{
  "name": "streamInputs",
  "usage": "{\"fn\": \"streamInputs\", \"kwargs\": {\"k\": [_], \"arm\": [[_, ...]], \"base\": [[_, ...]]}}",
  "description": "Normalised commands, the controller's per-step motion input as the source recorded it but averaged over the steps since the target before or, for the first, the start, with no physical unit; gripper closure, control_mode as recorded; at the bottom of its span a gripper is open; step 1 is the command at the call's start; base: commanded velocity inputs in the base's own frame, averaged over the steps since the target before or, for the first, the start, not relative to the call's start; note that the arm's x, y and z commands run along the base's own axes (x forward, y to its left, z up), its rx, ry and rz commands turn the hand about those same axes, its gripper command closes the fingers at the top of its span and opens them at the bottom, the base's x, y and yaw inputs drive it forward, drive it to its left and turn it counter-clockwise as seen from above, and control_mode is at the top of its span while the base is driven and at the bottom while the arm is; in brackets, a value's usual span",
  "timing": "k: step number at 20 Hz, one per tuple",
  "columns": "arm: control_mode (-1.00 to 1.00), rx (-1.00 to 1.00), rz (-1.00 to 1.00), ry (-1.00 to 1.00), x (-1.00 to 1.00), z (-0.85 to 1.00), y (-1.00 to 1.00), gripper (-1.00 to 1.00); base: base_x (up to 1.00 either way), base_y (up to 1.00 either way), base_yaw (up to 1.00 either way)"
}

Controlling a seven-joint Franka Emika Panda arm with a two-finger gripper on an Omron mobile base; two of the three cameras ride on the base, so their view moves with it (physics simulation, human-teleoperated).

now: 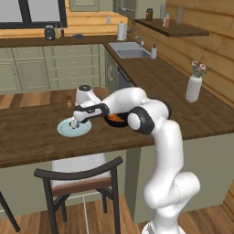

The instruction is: Pick the chicken drumstick and mushroom from their plates and place them in the bowl. Then put the bowl in the fridge.

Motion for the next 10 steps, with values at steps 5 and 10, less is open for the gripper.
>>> {"fn": "streamInputs", "kwargs": {"k": [5,10], "arm": [[-1.0,-0.01,0.04,0.0,0.4,-0.1,0.45,-1.0],[-1.0,-0.03,0.02,0.01,0.19,-0.43,0.08,-1.0]], "base": [[0.0,0.0,0.0],[0.0,0.0,0.0]]}}
